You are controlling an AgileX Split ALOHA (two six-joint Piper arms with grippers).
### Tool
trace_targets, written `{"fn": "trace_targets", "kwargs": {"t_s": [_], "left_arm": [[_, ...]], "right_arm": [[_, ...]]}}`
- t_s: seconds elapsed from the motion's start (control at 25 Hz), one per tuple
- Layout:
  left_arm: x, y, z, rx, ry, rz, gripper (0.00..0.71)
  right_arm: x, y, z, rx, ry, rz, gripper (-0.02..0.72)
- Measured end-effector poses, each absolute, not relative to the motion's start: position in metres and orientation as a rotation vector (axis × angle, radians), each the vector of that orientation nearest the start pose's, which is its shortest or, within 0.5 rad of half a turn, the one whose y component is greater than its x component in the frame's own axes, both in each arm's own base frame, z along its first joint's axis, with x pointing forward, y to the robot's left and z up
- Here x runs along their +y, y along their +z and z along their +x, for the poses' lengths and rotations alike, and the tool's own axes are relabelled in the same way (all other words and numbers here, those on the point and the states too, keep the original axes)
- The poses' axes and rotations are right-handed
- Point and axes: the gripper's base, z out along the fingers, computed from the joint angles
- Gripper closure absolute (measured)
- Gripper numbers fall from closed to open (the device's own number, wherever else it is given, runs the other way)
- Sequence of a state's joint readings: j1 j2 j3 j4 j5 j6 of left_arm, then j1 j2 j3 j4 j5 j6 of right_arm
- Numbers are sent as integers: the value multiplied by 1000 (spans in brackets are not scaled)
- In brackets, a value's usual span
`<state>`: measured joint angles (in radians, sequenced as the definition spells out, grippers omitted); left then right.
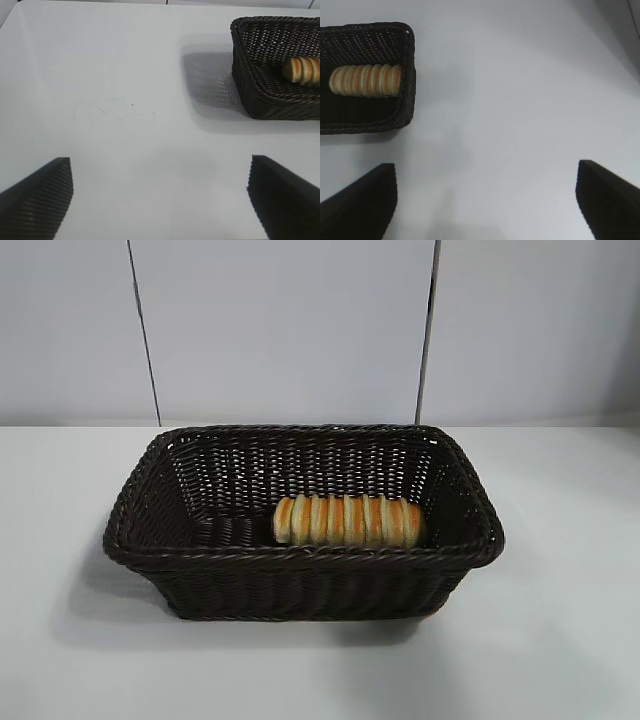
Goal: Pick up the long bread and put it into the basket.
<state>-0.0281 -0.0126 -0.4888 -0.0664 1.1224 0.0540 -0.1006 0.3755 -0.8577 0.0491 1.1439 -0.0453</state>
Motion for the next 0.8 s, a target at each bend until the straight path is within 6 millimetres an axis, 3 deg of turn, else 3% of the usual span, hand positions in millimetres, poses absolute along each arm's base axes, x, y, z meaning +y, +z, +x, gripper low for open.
{"fn": "trace_targets", "kwargs": {"t_s": [0.32,0.6,0.8], "left_arm": [[-5,269,-8,2101,-65,92,23],[-5,269,-8,2101,-65,92,23],[-5,269,-8,2101,-65,92,23]], "right_arm": [[3,342,-12,2014,-50,70,8],[4,301,-21,2021,-51,77,8],[3,281,-16,2070,-27,115,8]]}}
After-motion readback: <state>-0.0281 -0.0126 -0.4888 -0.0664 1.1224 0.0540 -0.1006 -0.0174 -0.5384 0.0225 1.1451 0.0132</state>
